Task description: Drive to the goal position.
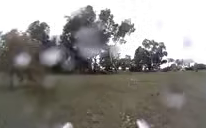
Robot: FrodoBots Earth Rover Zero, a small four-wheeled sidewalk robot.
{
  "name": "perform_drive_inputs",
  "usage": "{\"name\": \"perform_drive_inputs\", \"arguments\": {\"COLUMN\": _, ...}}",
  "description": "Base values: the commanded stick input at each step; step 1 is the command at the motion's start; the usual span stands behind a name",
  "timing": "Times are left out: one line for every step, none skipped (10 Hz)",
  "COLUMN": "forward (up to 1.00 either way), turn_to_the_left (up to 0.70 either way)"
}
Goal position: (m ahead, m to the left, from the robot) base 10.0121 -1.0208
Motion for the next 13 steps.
{"name": "perform_drive_inputs", "arguments": {"forward": 1.00, "turn_to_the_left": 0.01}}
{"name": "perform_drive_inputs", "arguments": {"forward": 1.00, "turn_to_the_left": 0.01}}
{"name": "perform_drive_inputs", "arguments": {"forward": 1.00, "turn_to_the_left": 0.01}}
{"name": "perform_drive_inputs", "arguments": {"forward": 1.00, "turn_to_the_left": 0.01}}
{"name": "perform_drive_inputs", "arguments": {"forward": 1.00, "turn_to_the_left": 0.01}}
{"name": "perform_drive_inputs", "arguments": {"forward": 1.00, "turn_to_the_left": 0.01}}
{"name": "perform_drive_inputs", "arguments": {"forward": 1.00, "turn_to_the_left": 0.01}}
{"name": "perform_drive_inputs", "arguments": {"forward": 1.00, "turn_to_the_left": 0.01}}
{"name": "perform_drive_inputs", "arguments": {"forward": 1.00, "turn_to_the_left": 0.01}}
{"name": "perform_drive_inputs", "arguments": {"forward": 1.00, "turn_to_the_left": 0.01}}
{"name": "perform_drive_inputs", "arguments": {"forward": 1.00, "turn_to_the_left": 0.01}}
{"name": "perform_drive_inputs", "arguments": {"forward": 1.00, "turn_to_the_left": 0.01}}
{"name": "perform_drive_inputs", "arguments": {"forward": 1.00, "turn_to_the_left": 0.01}}
